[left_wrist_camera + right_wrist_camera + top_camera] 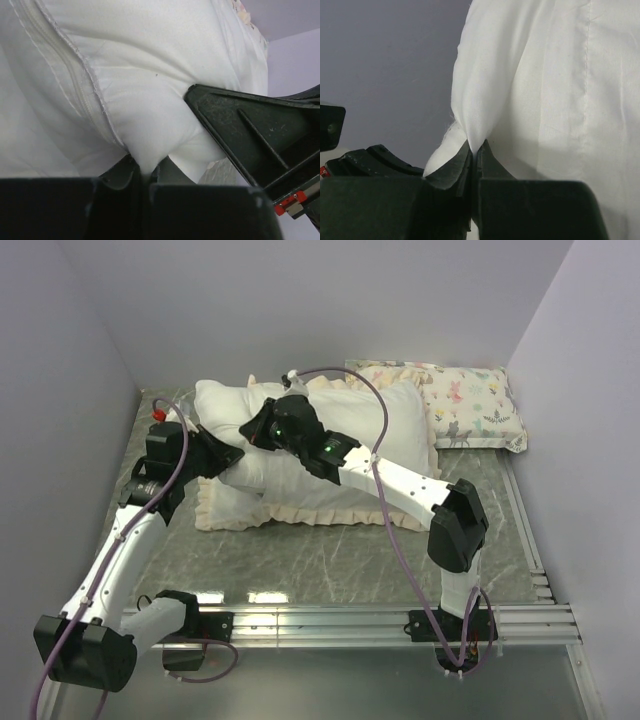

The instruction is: Remove the pillowcase from the pillow

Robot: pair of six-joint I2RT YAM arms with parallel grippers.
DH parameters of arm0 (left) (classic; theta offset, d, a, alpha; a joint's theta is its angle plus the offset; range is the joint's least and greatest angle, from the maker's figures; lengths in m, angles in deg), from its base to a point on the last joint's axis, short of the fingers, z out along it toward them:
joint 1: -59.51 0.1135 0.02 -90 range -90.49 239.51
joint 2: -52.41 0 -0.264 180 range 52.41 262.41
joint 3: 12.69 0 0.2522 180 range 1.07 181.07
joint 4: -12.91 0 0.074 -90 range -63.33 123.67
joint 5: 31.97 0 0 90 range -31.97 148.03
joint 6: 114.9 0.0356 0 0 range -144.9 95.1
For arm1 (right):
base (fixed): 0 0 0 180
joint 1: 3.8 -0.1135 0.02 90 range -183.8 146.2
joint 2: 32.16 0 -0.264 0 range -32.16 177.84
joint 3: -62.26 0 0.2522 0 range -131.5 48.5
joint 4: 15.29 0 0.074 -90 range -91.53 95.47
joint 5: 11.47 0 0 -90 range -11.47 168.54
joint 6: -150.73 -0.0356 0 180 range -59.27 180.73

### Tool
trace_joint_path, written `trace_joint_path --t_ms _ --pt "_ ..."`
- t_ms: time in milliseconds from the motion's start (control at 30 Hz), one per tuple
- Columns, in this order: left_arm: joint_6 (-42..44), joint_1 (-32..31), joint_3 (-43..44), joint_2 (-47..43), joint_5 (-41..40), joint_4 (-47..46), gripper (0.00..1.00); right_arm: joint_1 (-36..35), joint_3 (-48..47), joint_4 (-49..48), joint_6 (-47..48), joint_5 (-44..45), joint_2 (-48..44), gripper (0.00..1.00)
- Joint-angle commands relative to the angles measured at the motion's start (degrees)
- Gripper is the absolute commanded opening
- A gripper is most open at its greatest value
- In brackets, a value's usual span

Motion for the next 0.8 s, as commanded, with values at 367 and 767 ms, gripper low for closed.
trace_joint_path --t_ms 367,767 --pt "2.2 -0.1 2.7 -3.5 -9.0 4.1 0.00 0.2 0.2 12.4 19.8 5.0 -20.0 0.78" --pt "3.1 0.0 4.3 -5.1 -9.8 5.7 0.00 13.3 20.1 17.9 26.6 1.7 -21.5 0.81"
